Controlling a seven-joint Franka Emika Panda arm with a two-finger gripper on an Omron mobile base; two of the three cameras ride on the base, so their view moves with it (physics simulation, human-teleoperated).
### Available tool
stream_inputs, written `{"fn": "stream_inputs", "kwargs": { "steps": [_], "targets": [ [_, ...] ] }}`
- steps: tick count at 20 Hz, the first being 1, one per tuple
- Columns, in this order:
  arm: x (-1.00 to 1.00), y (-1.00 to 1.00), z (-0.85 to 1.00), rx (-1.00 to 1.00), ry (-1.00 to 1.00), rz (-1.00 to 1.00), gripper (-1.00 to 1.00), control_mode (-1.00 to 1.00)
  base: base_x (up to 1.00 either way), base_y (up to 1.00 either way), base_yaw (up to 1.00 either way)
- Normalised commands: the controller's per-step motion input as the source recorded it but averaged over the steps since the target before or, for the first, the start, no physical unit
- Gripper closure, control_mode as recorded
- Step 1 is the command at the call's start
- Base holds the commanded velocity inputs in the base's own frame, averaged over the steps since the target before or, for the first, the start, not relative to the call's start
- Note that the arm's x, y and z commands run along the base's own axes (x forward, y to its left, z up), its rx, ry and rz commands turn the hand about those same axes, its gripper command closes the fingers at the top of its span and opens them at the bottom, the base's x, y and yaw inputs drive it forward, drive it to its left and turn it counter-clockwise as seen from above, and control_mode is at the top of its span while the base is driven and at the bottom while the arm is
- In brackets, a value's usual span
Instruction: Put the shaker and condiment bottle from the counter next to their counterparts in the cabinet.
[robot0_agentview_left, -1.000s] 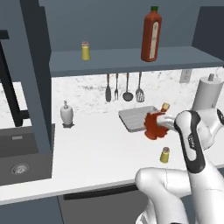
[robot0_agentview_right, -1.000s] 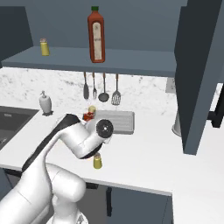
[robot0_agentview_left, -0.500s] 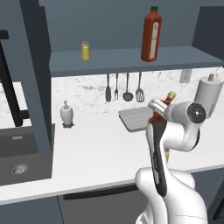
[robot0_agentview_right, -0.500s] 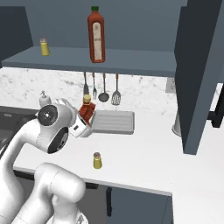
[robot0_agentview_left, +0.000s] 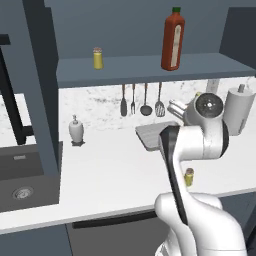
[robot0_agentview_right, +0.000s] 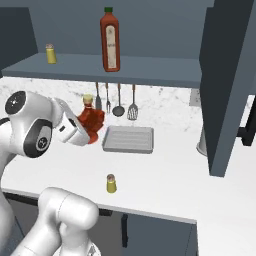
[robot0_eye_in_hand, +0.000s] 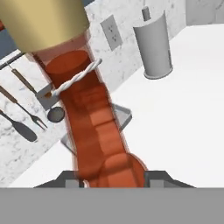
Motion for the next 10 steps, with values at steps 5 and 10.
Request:
{"fn": "stream_inputs", "kwargs": {
  "steps": [5,10],
  "targets": [
    [-0.55,0.00,0.68,-0.03,0.29,-0.10,1.00,-1.00,0.00,0.00,0.00],
    [-0.71,0.05,0.75,-0.04,0.16,-0.13,1.00,-1.00,0.00,0.00,0.00]
  ]
}}
